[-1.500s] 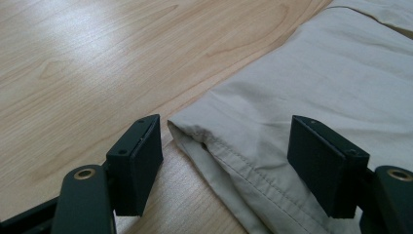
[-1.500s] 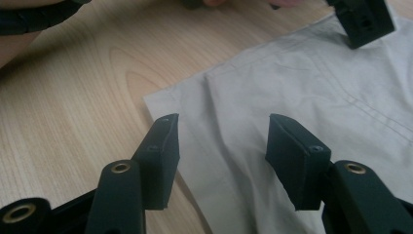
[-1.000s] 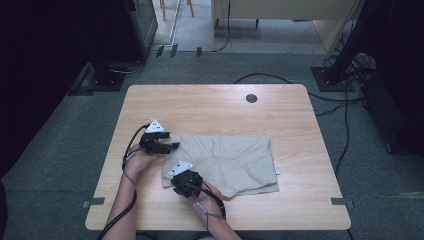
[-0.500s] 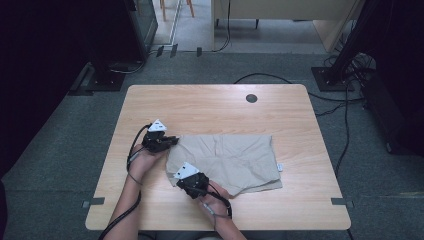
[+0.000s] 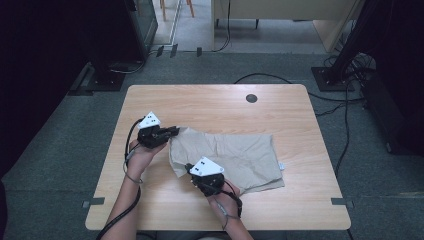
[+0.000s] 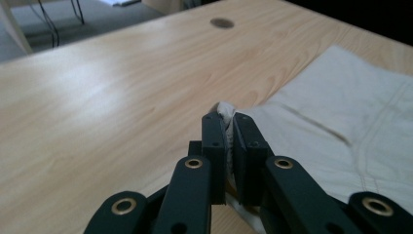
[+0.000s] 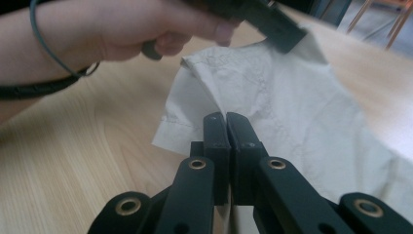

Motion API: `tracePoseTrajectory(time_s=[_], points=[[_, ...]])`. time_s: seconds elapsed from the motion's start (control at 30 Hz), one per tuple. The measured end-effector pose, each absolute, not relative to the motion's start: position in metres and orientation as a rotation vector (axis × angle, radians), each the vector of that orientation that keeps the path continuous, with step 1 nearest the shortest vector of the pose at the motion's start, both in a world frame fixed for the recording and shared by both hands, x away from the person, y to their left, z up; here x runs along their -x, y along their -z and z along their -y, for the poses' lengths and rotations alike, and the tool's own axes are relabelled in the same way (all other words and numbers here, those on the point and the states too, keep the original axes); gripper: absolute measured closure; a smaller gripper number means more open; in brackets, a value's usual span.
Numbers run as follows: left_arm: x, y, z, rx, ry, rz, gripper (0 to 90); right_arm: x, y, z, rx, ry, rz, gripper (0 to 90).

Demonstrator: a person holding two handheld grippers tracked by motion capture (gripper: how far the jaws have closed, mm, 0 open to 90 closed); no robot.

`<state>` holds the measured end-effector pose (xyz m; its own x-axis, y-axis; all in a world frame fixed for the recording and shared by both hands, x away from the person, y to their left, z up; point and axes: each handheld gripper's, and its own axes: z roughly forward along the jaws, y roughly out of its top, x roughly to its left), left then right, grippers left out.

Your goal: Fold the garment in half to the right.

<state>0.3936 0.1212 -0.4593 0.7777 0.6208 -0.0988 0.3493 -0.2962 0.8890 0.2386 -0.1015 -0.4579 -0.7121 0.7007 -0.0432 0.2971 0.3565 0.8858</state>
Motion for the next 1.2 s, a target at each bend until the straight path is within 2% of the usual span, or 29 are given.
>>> tracePoseTrajectory(time_s=[0.3, 0.5, 0.6, 0.7, 0.93, 1.2], points=[[-0.392, 0.407, -0.124, -1.871, -0.297, -0.672, 85.5, -0.233, 0.422, 0.11, -0.833, -1.435, -2.133, 87.9], [-0.379, 0.353, -0.128, -1.814, -0.357, -0.596, 85.4, -0.225, 0.381, 0.113, -0.749, -1.519, -2.06, 87.8], [-0.372, 0.338, -0.125, -1.815, -0.378, -0.572, 85.3, -0.22, 0.372, 0.112, -0.713, -1.567, -2.05, 87.7], [-0.368, 0.338, -0.118, -1.865, -0.41, -0.569, 85.3, -0.222, 0.379, 0.115, -0.739, -1.636, -2.086, 87.8], [-0.378, 0.367, -0.096, -1.963, -0.396, -0.613, 85.3, -0.23, 0.414, 0.122, -0.824, -1.599, -2.15, 87.8], [-0.383, 0.38, -0.08, -1.972, -0.363, -0.599, 85.3, -0.231, 0.429, 0.134, -0.865, -1.575, -2.159, 87.7]])
